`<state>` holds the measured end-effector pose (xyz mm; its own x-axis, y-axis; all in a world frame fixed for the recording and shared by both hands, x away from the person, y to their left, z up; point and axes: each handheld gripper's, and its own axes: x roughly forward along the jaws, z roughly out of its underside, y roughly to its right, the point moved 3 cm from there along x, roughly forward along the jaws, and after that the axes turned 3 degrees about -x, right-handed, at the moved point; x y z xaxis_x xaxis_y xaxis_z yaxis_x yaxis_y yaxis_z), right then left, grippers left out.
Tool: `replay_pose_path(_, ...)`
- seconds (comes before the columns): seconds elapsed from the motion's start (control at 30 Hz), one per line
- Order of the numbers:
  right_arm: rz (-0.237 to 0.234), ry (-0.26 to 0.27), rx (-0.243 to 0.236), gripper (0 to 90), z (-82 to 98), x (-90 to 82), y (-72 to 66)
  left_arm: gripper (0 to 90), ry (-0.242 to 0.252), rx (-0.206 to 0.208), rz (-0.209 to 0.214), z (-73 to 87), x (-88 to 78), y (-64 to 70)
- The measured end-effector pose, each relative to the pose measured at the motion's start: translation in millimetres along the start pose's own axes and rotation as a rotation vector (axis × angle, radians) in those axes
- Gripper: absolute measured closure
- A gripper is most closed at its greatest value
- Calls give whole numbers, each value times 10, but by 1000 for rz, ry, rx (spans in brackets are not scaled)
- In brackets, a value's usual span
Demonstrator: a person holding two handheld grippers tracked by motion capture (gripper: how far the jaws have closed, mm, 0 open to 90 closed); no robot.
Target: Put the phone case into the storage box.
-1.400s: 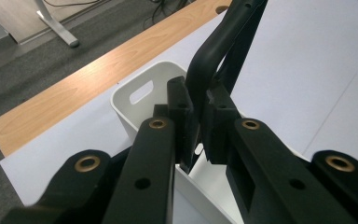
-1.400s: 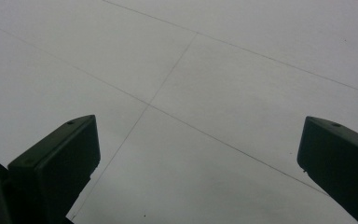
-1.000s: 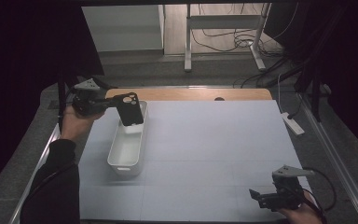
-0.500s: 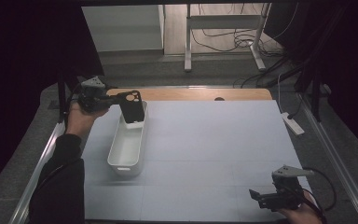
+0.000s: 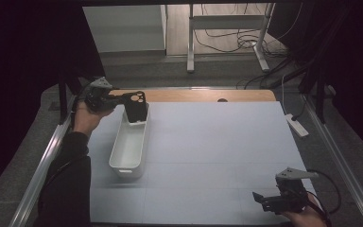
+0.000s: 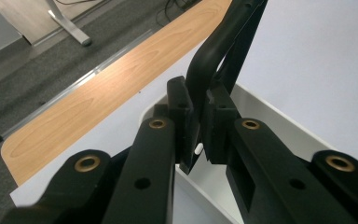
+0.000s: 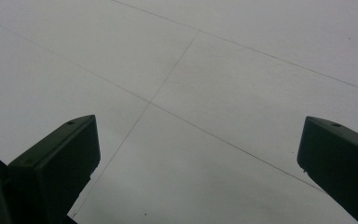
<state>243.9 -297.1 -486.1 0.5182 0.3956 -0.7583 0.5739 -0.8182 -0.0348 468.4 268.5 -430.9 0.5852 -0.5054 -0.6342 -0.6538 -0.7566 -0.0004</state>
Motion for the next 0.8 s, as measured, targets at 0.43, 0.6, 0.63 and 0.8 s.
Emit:
replay_pose_path(0.43,-4,1,0,0,1,2,1,829,5,31,-31,-43,130,-22)
replay_pose_path(0.6,-7,-1,-2,0,1,1,0,829,11,42,-39,-28,164,-34)
replay_pose_path(0.63,-8,-2,-3,0,2,1,0,829,15,44,-42,-23,169,-35)
replay_pose_path(0.8,-9,-3,-4,0,2,2,-1,829,26,53,-52,5,197,-53)
